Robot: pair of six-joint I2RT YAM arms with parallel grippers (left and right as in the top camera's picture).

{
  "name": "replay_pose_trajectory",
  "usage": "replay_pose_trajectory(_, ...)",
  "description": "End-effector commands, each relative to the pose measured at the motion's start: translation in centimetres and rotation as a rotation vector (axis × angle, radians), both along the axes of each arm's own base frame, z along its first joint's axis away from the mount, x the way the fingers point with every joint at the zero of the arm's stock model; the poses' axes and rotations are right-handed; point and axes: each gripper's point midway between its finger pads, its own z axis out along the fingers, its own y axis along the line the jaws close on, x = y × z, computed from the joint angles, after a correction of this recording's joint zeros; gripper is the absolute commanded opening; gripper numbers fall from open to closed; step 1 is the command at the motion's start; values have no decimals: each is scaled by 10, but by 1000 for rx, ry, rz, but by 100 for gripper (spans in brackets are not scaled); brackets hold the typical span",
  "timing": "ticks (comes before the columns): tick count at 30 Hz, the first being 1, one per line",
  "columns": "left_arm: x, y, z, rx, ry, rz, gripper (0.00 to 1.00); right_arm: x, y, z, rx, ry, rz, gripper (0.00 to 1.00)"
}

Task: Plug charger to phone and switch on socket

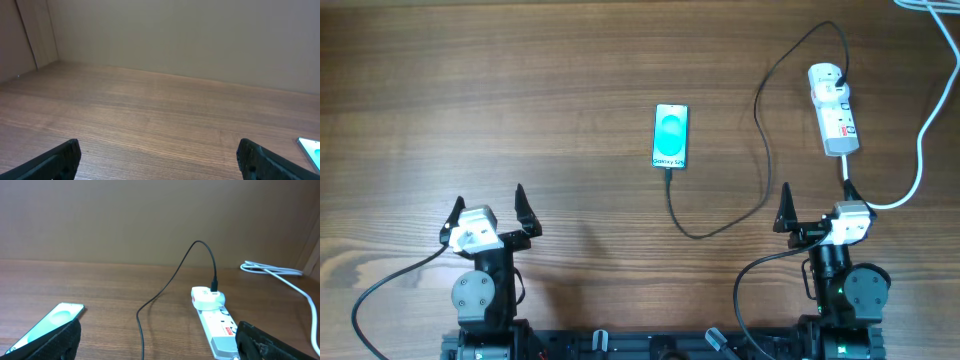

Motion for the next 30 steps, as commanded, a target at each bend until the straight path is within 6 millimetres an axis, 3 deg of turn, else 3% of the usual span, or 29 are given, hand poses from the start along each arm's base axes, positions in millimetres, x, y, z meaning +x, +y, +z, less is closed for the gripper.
replay_pose_trajectory(1,0,0,-1,23,3,-5,100,0,0,1,14,-8,0,100)
replay_pose_trajectory(5,1,-5,-2,91,17,-34,100,0,0,1,14,-8,0,100)
replay_pose_trajectory(14,2,-21,-4,57,15,-118,100,0,0,1,14,-8,0,100)
replay_pose_trajectory(30,2,-22,-3,64,14,-125,100,0,0,1,14,-8,0,100)
